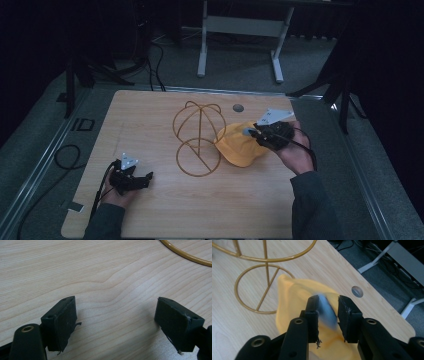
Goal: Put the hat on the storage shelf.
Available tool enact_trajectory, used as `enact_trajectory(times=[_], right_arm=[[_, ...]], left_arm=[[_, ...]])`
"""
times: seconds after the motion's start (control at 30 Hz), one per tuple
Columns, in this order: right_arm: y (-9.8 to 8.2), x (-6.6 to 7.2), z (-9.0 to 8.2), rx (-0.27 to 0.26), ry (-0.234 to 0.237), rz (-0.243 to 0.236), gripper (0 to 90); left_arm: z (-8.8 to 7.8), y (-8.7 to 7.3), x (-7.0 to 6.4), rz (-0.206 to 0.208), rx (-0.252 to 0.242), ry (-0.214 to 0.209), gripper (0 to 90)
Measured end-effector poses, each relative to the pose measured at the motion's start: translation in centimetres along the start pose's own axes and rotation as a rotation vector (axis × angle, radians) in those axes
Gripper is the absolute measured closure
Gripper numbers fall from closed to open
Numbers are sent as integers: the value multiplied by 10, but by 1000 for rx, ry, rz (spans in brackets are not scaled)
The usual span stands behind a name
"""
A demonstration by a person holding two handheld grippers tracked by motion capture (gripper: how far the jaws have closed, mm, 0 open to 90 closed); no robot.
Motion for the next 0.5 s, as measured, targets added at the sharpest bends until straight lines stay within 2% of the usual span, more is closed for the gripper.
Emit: enact_trajectory(times=[0.33,0.5], right_arm=[[2,-9,7,25,-23,7,676],[4,-13,15,52,-20,-23,652]], left_arm=[[0,0,0,0,0,0,183],[0,0,0,-1,0,0,183]])
Point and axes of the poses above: each handheld gripper's, and its own axes: z roughly forward along the jaws, y roughly out of its top, x roughly to its left, the point moved 2 cm from there along z, roughly forward along the jaws, and after that the axes turned 13 degrees about z, right-handed, at the moved point
